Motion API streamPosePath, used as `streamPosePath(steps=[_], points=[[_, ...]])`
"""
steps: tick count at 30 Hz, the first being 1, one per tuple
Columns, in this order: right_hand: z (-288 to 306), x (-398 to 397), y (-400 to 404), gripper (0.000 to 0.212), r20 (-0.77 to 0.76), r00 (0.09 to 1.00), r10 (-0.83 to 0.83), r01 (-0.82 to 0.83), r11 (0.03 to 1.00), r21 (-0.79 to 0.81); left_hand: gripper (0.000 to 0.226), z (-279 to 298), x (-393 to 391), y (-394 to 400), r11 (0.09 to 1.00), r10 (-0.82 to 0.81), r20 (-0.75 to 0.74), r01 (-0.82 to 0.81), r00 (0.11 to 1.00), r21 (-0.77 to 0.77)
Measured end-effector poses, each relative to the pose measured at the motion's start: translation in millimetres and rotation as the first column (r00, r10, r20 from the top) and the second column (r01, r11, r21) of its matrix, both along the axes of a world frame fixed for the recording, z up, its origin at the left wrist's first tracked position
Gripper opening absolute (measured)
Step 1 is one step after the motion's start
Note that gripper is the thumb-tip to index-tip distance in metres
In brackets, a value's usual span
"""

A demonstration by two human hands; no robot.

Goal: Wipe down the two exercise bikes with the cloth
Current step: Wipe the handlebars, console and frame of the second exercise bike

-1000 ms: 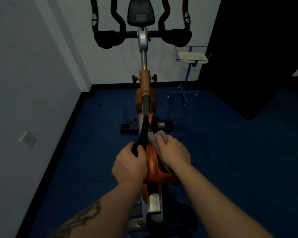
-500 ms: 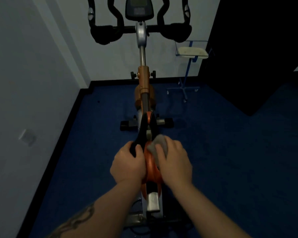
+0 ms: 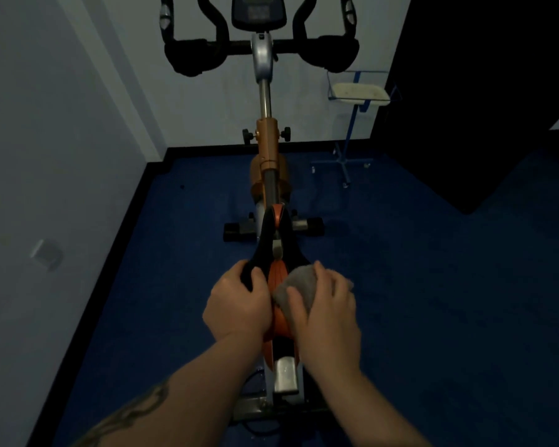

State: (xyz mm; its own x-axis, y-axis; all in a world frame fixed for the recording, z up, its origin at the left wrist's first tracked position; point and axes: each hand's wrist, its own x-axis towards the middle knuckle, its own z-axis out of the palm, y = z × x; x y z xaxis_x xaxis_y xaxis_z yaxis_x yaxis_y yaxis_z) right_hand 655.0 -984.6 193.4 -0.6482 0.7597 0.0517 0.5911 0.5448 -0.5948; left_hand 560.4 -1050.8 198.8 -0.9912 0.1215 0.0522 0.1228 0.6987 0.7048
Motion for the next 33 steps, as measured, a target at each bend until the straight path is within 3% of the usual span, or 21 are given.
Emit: streamPosePath(steps=[3, 5, 8, 11, 13, 15, 17, 19, 21, 23, 25, 27, 30, 31, 33], points=[[13, -32, 31, 0.056, 0.137, 0.988, 0.066, -0.048, 0.991, -0.126, 0.021, 2, 0, 0, 1.0, 0.007, 0.009, -0.007, 1.0, -0.016], [14, -43, 43, 0.052, 0.151, 0.984, 0.094, -0.063, 0.977, -0.202, 0.023, 2, 0, 0, 1.0, 0.003, 0.018, -0.002, 1.0, -0.013], [-1, -21, 15, 0.051, -0.072, 0.997, -0.027, 0.024, 0.999, -0.043, 0.021, 3, 2, 0, 1.0, -0.003, 0.02, 0.003, 1.0, -0.012], [-11, -4, -12, 0.048, -0.272, 0.951, -0.147, 0.143, 0.989, -0.036, 0.02, -1, 1, -1, 1.0, 0.002, -0.001, -0.002, 1.0, 0.001], [-7, -15, 6, 0.04, -0.2, 0.972, -0.122, 0.111, 0.992, -0.066, 0.02, 0, 0, 0, 1.0, -0.007, -0.003, 0.007, 1.0, -0.008], [3, -32, 36, 0.039, -0.06, 0.998, 0.001, -0.015, 0.973, -0.228, 0.019, 0, -2, 1, 1.0, -0.005, 0.005, 0.005, 1.0, -0.011], [4, -34, 52, 0.042, -0.041, 0.998, 0.04, -0.052, 0.936, -0.347, 0.019, 1, 0, 0, 1.0, 0.001, 0.008, -0.001, 1.0, -0.009], [-6, -21, 32, 0.045, -0.187, 0.981, -0.057, 0.015, 0.975, -0.221, 0.019, 1, 2, -1, 1.0, -0.001, 0.001, 0.001, 1.0, 0.003], [-18, -5, -11, 0.048, -0.401, 0.902, -0.162, 0.124, 0.985, -0.119, 0.02, 1, 1, -1, 1.0, 0.001, -0.005, -0.001, 1.0, 0.004], [-27, 0, -35, 0.047, -0.555, 0.802, -0.221, 0.165, 0.975, -0.15, 0.021, 2, 2, 1, 1.0, 0.005, -0.002, -0.005, 1.0, -0.003], [-28, -9, -25, 0.042, -0.616, 0.717, -0.325, 0.192, 0.943, -0.273, 0.02, 1, 2, 0, 1.0, 0.004, -0.003, -0.004, 1.0, 0.007], [-23, -14, -1, 0.027, -0.558, 0.712, -0.425, 0.179, 0.879, -0.441, 0.019, 0, 1, -1, 1.0, 0.002, -0.005, -0.002, 1.0, 0.015], [-11, -16, 36, 0.018, -0.326, 0.878, -0.349, 0.048, 0.743, -0.667, 0.019, -2, -1, 0, 1.0, 0.001, 0.0, -0.001, 1.0, 0.011], [-8, -15, 36, 0.02, -0.275, 0.909, -0.314, 0.057, 0.746, -0.664, 0.019, 0, 0, 0, 1.0, 0.002, 0.002, -0.002, 1.0, 0.004], [-10, -9, 22, 0.029, -0.269, 0.931, -0.248, 0.072, 0.845, -0.53, 0.018, 0, 2, -1, 1.0, 0.0, -0.002, 0.0, 1.0, 0.017]])
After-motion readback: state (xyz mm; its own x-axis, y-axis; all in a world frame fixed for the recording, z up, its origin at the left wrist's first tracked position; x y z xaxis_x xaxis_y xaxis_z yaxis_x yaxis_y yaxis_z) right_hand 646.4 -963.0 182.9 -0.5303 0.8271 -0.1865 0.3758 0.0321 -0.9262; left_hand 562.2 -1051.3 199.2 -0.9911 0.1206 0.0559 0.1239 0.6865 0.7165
